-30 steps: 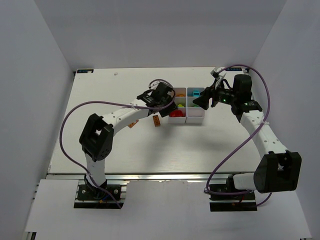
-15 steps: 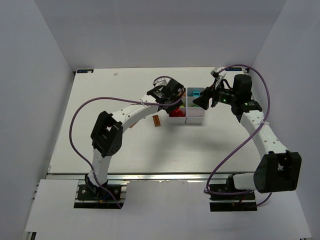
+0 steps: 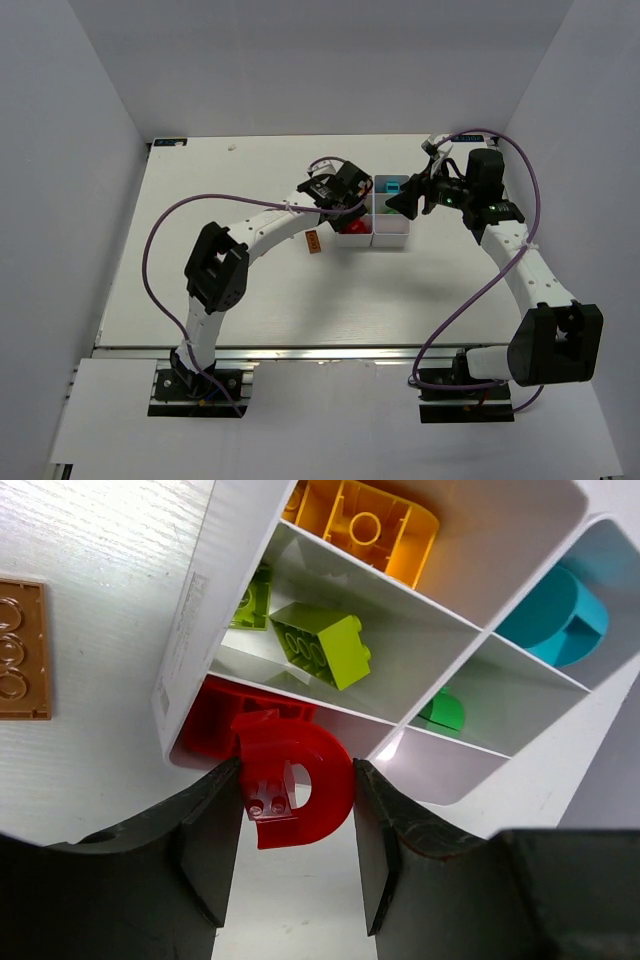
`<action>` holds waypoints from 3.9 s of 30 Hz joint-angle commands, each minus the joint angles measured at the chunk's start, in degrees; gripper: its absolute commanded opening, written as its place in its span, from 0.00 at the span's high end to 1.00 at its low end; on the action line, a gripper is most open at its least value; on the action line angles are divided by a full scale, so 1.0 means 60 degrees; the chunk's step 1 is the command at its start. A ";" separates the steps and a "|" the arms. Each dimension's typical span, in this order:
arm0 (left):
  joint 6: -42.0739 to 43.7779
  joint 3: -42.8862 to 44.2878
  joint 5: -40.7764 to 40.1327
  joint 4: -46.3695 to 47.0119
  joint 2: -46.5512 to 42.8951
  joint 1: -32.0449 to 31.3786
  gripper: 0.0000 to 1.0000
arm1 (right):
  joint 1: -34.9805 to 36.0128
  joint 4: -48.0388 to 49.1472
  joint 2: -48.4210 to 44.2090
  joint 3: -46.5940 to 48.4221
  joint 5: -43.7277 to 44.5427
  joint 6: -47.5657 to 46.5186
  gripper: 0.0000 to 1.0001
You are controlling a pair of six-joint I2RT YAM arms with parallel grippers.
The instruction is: Sort the legos into containers by color
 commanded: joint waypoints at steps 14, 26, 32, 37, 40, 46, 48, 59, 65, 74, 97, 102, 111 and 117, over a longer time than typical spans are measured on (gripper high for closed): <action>-0.0026 0.0364 -0.0127 -0.0159 0.0205 -0.0042 0.33 | -0.0091 0.0286 -0.0330 -0.0225 -0.0060 -0.0020 0.29; 0.0033 0.0305 -0.0185 -0.0027 -0.0146 -0.0042 0.02 | -0.0091 0.0301 -0.0345 -0.0284 -0.0089 -0.0020 0.29; 0.0062 0.0261 0.0092 0.0207 -0.0293 -0.0057 0.02 | -0.0091 0.0315 -0.0316 -0.0284 -0.0104 0.0009 0.29; 0.0135 0.0378 0.0342 0.0486 -0.0483 -0.0071 0.02 | -0.0076 0.0301 -0.0316 -0.0269 -0.0118 -0.0006 0.29; 0.0179 0.0480 0.0357 0.0559 -0.0673 -0.0101 0.02 | -0.0091 0.0301 -0.0301 -0.0226 -0.0118 -0.0006 0.29; 0.0223 0.0569 0.0240 0.0384 -0.1141 -0.0130 0.02 | -0.0091 0.0228 -0.0286 -0.0123 -0.0250 -0.0166 0.29; 0.0267 0.0554 0.0123 0.0238 -0.1259 -0.0130 0.02 | -0.0076 0.0213 -0.0301 -0.0079 -0.0294 -0.0283 0.28; 0.1615 -0.1303 -0.1138 0.0105 -0.3525 0.0482 0.02 | -0.0062 -0.1089 -0.0257 0.0214 -0.1478 -0.2931 0.50; 0.2170 -0.4511 -0.0917 0.0982 -0.6163 0.1876 0.02 | 0.1484 -0.3649 0.0386 0.1384 -0.0946 -0.5964 0.82; 0.2861 -0.7164 -0.1738 0.0795 -0.9813 0.2653 0.02 | 0.5473 -0.4138 0.3402 0.3932 0.3929 -0.3175 0.53; 0.1337 -0.7738 -0.2178 -0.0627 -1.1587 0.2668 0.02 | 0.6589 -0.3523 0.7345 0.6015 0.7909 0.1546 0.30; 0.1205 -0.7649 -0.2075 -0.0686 -1.1499 0.2668 0.02 | 0.6531 -0.2588 0.7389 0.5488 0.8173 0.1591 0.30; 0.0956 -0.7678 -0.1943 -0.0847 -1.1470 0.2668 0.02 | 0.6267 -0.1662 0.7609 0.4638 0.8364 0.1708 0.30; 0.0985 -0.7459 -0.1958 -0.1037 -1.1280 0.2668 0.02 | 0.6252 -0.1574 0.7960 0.4682 0.7925 0.1796 0.36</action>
